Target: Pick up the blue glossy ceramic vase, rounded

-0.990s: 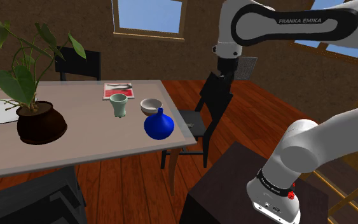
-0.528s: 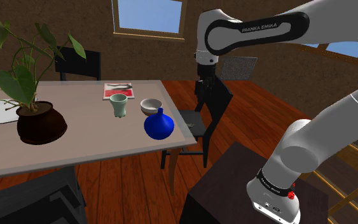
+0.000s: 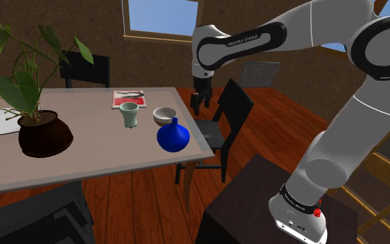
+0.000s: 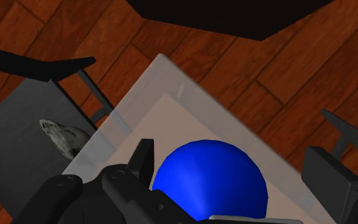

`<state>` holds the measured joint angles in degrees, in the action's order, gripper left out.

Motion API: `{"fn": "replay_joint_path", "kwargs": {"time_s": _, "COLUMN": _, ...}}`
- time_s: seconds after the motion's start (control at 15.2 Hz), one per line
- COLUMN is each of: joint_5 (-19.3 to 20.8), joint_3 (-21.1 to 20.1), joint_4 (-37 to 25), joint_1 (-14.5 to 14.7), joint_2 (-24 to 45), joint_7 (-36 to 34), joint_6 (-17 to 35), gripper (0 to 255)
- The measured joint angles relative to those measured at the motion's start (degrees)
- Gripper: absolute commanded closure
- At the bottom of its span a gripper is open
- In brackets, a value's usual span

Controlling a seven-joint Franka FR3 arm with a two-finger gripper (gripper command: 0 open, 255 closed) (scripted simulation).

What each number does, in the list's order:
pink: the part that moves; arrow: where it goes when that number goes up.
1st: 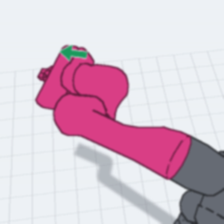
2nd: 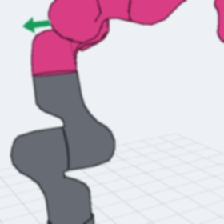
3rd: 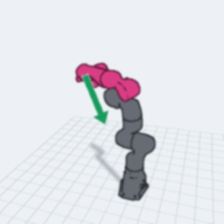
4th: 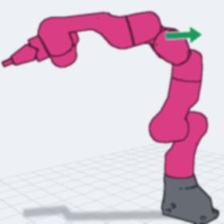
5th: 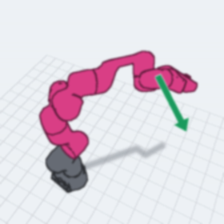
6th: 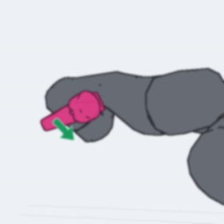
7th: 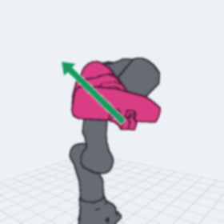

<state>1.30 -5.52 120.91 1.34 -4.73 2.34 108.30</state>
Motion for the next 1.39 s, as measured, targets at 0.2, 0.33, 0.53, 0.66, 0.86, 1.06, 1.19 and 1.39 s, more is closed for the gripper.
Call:
{"fn": "replay_joint_path", "kwargs": {"time_s": 0.2, "joint_5": 0.4, "joint_3": -0.2, "joint_4": -5.1, "joint_1": 0.1, "joint_2": 6.6, "joint_7": -0.3, "joint_6": 1.7, "gripper": 0}}
{"fn": "replay_joint_path", "kwargs": {"time_s": 0.33, "joint_5": 0.7, "joint_3": -0.3, "joint_4": -8.9, "joint_1": 0.3, "joint_2": 11.3, "joint_7": -0.6, "joint_6": 2.9, "gripper": 0}}
{"fn": "replay_joint_path", "kwargs": {"time_s": 0.53, "joint_5": 1.1, "joint_3": -0.4, "joint_4": -15.0, "joint_1": 0.6, "joint_2": 17.8, "joint_7": -0.8, "joint_6": 3.4, "gripper": 0}}
{"fn": "replay_joint_path", "kwargs": {"time_s": 0.66, "joint_5": 1.4, "joint_3": -0.5, "joint_4": -19.7, "joint_1": 1.1, "joint_2": 22.5, "joint_7": -1.4, "joint_6": 3.7, "gripper": 0}}
{"fn": "replay_joint_path", "kwargs": {"time_s": 0.86, "joint_5": 1.7, "joint_3": -0.4, "joint_4": -24.6, "joint_1": 1.2, "joint_2": 27.7, "joint_7": -1.1, "joint_6": 4.1, "gripper": 0}}
{"fn": "replay_joint_path", "kwargs": {"time_s": 1.06, "joint_5": 1.9, "joint_3": -0.4, "joint_4": -25.0, "joint_1": 1.4, "joint_2": 29.3, "joint_7": -1.3, "joint_6": 5.4, "gripper": 0}}
{"fn": "replay_joint_path", "kwargs": {"time_s": 1.19, "joint_5": 2.0, "joint_3": -0.3, "joint_4": -24.5, "joint_1": 1.4, "joint_2": 30.2, "joint_7": -1.4, "joint_6": 6.8, "gripper": 0}}
{"fn": "replay_joint_path", "kwargs": {"time_s": 1.39, "joint_5": 2.1, "joint_3": -0.3, "joint_4": -24.0, "joint_1": 1.4, "joint_2": 31.0, "joint_7": -1.4, "joint_6": 8.1, "gripper": 255}}
